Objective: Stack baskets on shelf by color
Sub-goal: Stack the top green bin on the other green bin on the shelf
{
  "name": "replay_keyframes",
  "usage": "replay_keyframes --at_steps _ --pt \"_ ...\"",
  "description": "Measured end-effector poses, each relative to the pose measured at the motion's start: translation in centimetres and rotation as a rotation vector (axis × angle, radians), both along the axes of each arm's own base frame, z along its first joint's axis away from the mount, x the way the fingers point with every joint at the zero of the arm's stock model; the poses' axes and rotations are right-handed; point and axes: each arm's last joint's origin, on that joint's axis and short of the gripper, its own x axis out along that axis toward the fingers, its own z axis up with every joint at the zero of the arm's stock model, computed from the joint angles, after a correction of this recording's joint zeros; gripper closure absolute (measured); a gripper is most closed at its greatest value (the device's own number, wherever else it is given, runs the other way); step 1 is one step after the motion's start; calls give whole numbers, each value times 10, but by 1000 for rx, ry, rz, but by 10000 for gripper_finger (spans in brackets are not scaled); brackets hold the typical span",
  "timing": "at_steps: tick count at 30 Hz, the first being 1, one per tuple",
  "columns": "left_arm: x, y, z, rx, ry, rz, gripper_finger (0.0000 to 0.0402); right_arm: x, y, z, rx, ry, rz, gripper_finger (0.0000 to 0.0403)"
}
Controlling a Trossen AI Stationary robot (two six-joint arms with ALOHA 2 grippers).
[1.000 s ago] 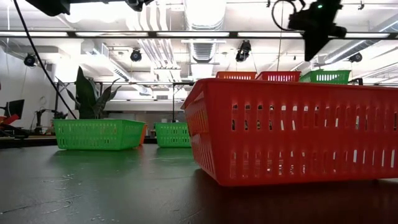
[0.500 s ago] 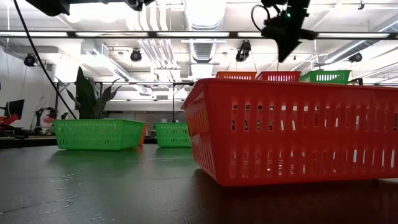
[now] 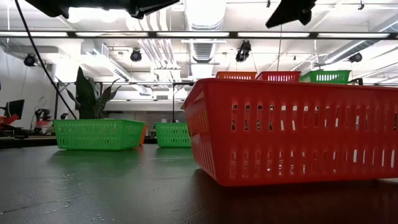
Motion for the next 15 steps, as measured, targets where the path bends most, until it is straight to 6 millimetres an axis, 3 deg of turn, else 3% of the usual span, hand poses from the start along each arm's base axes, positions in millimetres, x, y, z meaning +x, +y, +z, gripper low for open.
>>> replay_keyframes --at_steps 4,9,15 --pt "5 -1 -5 -17 20 0 331 -7 22 -35 -97 -125 160 394" --pt "14 -1 -15 -54 44 -1 331 -19 32 -76 -222 -187 273 394" --pt "27 -3 -31 -211 84 0 331 -41 35 -100 -371 -327 411 394"
